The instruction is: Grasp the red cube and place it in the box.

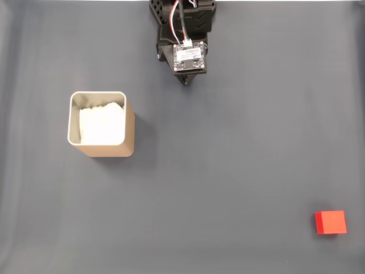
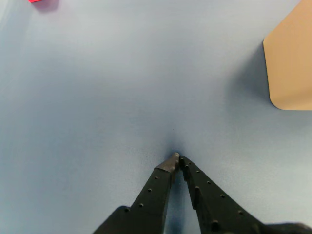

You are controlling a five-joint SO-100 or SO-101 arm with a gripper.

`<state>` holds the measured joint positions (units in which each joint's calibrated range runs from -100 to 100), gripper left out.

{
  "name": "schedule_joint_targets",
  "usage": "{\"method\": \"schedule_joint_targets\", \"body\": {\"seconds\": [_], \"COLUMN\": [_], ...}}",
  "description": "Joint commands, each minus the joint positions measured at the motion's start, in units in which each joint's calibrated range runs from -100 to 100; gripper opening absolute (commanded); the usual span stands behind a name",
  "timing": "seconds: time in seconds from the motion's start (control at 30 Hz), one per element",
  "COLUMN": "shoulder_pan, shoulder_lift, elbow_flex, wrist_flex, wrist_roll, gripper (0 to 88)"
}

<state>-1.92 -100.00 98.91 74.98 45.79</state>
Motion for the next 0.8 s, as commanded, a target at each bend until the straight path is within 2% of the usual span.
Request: {"method": "schedule_joint_targets", "body": {"seconds": [0.0, 0.47, 0.77], "shoulder_pan": [0.60, 0.32, 0.67], "shoulder_lift": [0.00, 0.00, 0.00], "elbow_flex": [0.91, 0.91, 0.91], "wrist_flex": [1.14, 0.40, -12.07], "wrist_roll": [0.63, 0.24, -1.22], "gripper": [0.1, 0.1, 0.1]}}
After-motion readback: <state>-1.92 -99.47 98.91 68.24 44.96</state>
